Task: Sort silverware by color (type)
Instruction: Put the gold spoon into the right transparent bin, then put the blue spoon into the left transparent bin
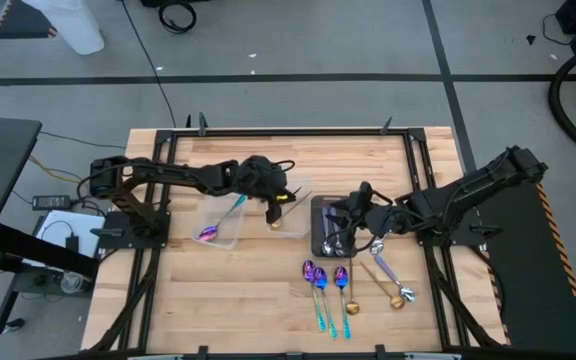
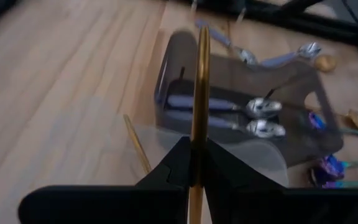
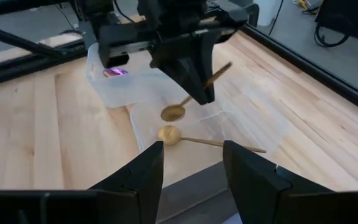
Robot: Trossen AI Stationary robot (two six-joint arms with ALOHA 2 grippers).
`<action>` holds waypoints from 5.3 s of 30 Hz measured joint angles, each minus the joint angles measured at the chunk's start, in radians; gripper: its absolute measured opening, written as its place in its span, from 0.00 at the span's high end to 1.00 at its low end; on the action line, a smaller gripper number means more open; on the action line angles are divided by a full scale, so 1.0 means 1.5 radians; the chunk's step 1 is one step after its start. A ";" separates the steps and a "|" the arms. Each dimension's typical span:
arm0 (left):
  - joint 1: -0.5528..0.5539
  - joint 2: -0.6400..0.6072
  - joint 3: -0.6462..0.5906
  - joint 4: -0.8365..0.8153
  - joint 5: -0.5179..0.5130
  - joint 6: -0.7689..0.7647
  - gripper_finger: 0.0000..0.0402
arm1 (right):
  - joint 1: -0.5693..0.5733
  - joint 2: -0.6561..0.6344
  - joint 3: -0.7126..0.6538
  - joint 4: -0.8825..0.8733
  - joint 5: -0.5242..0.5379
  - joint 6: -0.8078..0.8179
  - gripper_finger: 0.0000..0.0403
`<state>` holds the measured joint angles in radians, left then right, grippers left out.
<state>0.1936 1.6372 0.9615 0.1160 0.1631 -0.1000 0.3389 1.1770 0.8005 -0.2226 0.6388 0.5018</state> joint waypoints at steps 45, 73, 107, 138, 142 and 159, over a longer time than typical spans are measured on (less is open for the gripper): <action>0.069 0.074 0.000 0.024 0.055 -0.092 0.61 | 0.001 0.065 0.000 0.046 -0.005 0.012 0.56; -0.160 -0.042 0.000 -0.193 -0.015 -0.035 0.60 | 0.001 0.065 0.000 0.041 -0.145 -0.049 0.56; -0.410 0.000 0.008 -0.003 -0.273 -0.261 0.60 | 0.013 0.065 0.000 0.021 -0.213 -0.110 0.56; -0.389 0.195 0.136 0.034 -0.230 0.089 0.60 | 0.068 0.065 0.000 -0.135 -0.217 0.032 0.56; -0.373 0.203 0.137 0.056 -0.163 0.074 0.60 | 0.072 0.065 0.000 -0.139 -0.224 0.050 0.56; -0.339 0.242 0.300 -0.190 -0.037 0.115 0.60 | 0.099 0.052 0.000 -0.222 -0.250 0.171 0.56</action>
<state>-0.3153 2.0004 1.4115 -0.1685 0.1073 0.0729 0.4872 1.2553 0.8003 -0.5560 0.2633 0.7581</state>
